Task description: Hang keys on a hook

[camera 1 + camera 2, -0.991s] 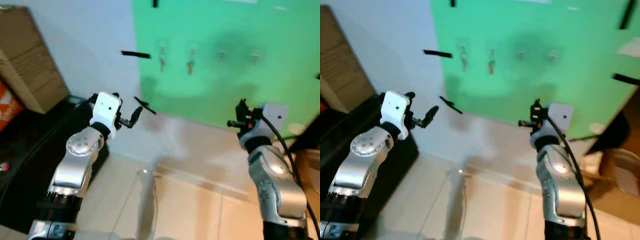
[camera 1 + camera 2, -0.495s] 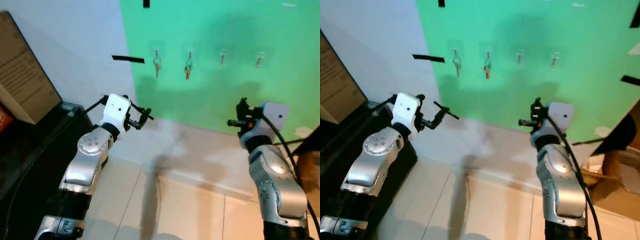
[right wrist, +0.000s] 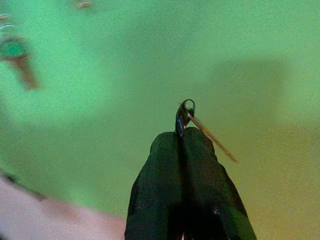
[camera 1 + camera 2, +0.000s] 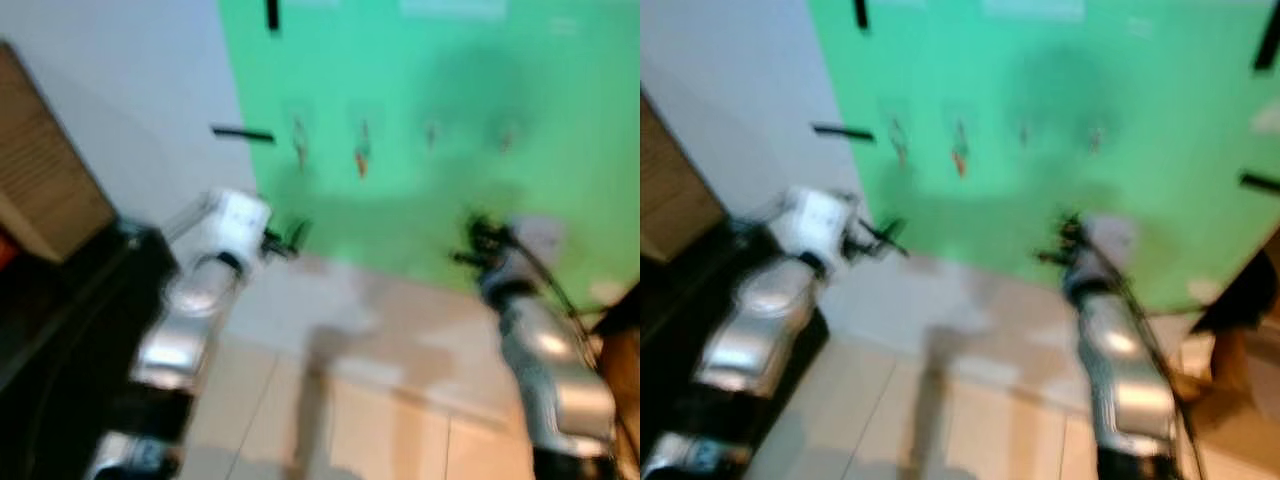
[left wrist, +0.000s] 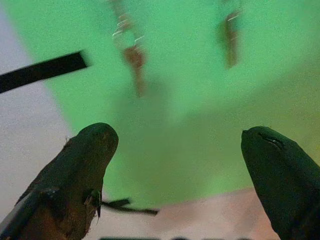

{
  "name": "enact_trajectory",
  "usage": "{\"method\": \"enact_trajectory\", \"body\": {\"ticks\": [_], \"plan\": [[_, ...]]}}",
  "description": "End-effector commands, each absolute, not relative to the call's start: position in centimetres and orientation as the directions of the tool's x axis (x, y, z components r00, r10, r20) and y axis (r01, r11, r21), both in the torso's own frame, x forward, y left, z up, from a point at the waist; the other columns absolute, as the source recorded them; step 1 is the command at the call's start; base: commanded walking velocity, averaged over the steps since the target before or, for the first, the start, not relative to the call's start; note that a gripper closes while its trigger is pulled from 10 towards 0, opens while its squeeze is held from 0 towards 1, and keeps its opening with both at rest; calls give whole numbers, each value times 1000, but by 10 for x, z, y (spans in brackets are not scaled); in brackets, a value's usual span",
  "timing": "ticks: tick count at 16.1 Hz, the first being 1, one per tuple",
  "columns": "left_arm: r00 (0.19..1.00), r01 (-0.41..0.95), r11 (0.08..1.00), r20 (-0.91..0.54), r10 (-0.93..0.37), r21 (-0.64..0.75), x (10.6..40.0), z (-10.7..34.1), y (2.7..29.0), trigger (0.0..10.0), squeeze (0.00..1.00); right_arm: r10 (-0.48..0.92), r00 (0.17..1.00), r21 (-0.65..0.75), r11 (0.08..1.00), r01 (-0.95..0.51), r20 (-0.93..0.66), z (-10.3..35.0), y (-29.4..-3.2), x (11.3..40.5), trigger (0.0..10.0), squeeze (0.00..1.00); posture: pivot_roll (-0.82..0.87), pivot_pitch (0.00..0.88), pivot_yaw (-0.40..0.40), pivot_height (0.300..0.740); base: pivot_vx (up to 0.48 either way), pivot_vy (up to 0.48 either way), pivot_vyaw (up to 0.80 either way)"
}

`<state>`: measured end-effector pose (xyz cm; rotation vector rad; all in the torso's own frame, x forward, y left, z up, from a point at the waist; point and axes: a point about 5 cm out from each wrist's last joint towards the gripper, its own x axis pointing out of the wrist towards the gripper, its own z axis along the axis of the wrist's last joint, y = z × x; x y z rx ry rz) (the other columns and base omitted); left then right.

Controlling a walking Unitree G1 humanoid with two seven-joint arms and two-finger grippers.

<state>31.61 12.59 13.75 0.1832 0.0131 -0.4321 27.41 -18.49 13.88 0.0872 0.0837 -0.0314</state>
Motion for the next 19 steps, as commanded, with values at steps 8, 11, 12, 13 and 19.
{"method": "enact_trajectory", "body": {"ticks": [8, 11, 12, 13, 19], "plan": [[936, 352, 917, -53, -349, 188, 314, 135, 140, 10000, 0, 58, 995, 77, 996, -52, -79, 143, -171, 275, 10000, 0, -55, 0, 29, 740, 291, 0, 0], [915, 402, 894, -55, -399, 199, 306, 134, 139, 10000, 0, 180, 979, 82, 982, -172, -100, 140, -163, 273, 10000, 0, -23, 0, 11, 740, 0, 0, 0], [909, 415, 887, -55, -413, 203, 305, 134, 139, 10000, 0, 196, 976, 89, 978, -187, -99, 140, -161, 273, 10000, 0, -23, 0, 11, 740, 0, 0, 0], [892, 449, 868, -55, -448, 210, 302, 136, 140, 10000, 0, 261, 962, 127, 960, -249, -86, 144, -156, 274, 10000, 0, -23, 0, 11, 740, 0, 0, 0], [835, 542, 804, -44, -549, 243, 290, 141, 147, 10000, 0, 680, 704, 383, 607, -697, 204, 191, -122, 245, 10000, 0, -23, 0, 16, 740, 0, 0, 0]]}}
